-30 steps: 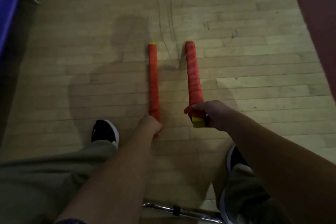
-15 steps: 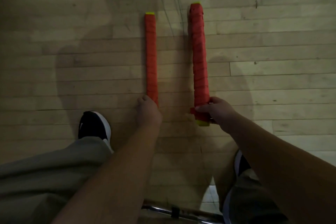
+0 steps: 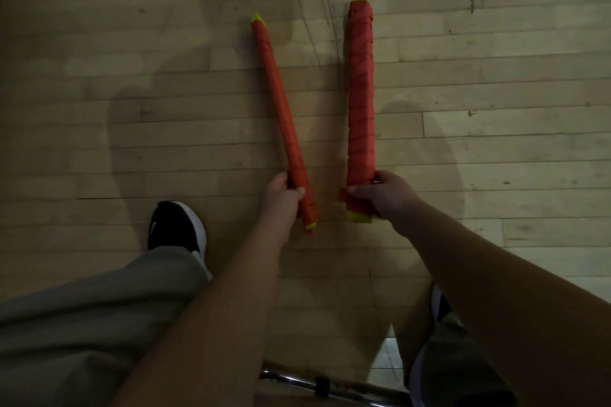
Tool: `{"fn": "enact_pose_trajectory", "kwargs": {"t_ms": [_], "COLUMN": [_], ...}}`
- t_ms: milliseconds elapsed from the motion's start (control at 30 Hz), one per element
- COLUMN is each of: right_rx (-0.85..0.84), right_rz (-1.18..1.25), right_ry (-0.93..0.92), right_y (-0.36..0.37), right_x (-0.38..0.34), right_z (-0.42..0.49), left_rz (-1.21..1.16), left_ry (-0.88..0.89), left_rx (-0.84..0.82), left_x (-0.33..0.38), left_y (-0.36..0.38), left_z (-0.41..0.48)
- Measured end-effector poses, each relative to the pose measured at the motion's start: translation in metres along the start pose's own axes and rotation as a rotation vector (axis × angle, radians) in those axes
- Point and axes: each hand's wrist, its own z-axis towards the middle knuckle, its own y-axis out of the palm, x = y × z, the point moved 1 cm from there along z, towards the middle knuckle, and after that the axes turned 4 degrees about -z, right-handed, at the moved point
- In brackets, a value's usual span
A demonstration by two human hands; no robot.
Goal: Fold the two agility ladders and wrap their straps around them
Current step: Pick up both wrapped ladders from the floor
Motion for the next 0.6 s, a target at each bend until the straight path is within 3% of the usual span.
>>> {"fn": "enact_pose_trajectory", "kwargs": {"t_ms": [167,367,600], "right_rx": [0.013,0.009,-0.015], "right_rz": [0.009,0.049,0.116], "right_ry": [0.005,-0.017,-0.024], "right_y": [0.003,0.009,0.013], "right_x": [0.003,0.012,0.015], "right_z": [0.003,0.014,0.029], "left_rz": [-0.183,-0.15,-0.119], "left_ry": [-0.041,-0.014,0.019], "left_rx": [-0.068,-0.176,-0.107], "left_x": [0.008,0.021,0.024], "left_y": [0.01,0.039,0.049], "left_z": [-0.002,0.001,0.019]}}
